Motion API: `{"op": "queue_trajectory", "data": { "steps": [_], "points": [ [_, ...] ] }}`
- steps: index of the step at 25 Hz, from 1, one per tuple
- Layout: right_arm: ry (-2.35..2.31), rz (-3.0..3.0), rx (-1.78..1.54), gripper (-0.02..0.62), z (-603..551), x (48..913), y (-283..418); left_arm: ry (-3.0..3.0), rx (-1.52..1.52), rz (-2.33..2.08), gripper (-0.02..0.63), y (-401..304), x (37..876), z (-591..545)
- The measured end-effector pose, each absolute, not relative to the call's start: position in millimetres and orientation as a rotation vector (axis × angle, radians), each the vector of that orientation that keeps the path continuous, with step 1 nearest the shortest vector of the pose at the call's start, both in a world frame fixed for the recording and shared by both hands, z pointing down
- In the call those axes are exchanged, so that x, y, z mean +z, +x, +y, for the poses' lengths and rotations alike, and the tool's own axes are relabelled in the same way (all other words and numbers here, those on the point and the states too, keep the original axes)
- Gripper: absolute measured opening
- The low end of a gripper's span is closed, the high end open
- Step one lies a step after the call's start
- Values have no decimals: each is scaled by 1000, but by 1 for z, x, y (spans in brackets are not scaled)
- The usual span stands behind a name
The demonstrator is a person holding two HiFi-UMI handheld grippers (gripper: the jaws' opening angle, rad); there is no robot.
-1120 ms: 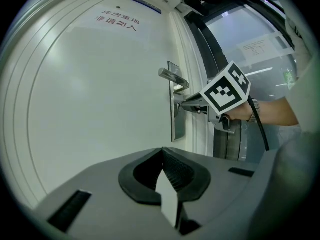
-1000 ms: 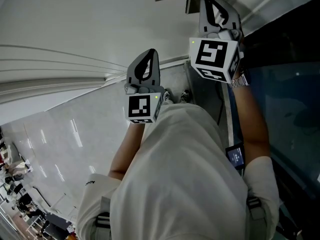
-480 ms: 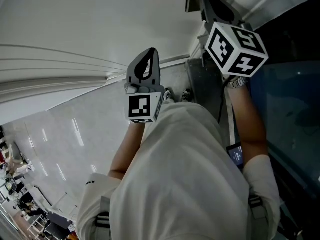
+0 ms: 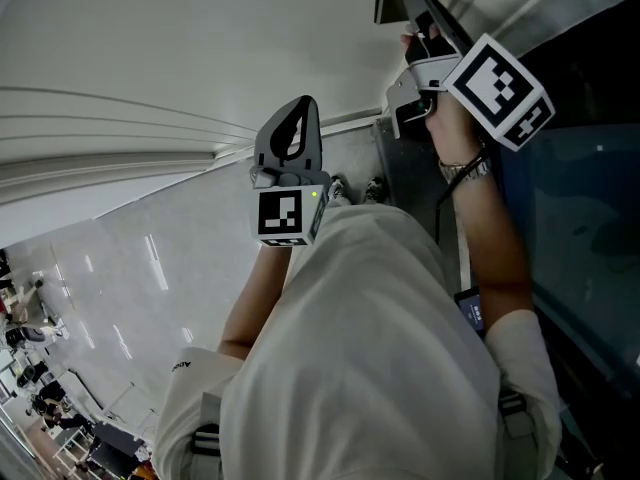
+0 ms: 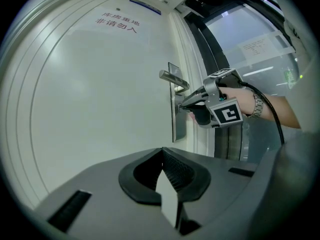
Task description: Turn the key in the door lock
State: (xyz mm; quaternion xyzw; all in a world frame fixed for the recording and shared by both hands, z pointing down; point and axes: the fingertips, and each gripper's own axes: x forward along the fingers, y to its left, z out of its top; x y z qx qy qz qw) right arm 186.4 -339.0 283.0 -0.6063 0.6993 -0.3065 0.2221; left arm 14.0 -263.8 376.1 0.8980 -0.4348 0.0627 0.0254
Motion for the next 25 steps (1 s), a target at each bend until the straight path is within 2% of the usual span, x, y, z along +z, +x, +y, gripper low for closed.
{"op": "queue_trajectory", "data": {
  "steps": [10, 17, 18, 21, 25],
  "points": [
    [-1379, 1648, -1101, 11, -340, 285, 190, 2761, 194, -1368, 9, 7, 376, -267],
    [-1431, 1734, -1054, 12, -339, 282, 189, 2753, 194, -1375, 9, 3, 376, -269],
    [-1443, 1761, -1033, 21, -339, 281, 188, 2752, 195, -1373, 9, 3, 377, -269],
    [-1538, 1874, -901, 123, -336, 276, 183, 2751, 196, -1367, 9, 3, 379, -270],
    [-1867, 2131, -544, 169, -327, 269, 175, 2753, 198, -1359, 9, 0, 379, -270]
  ]
}}
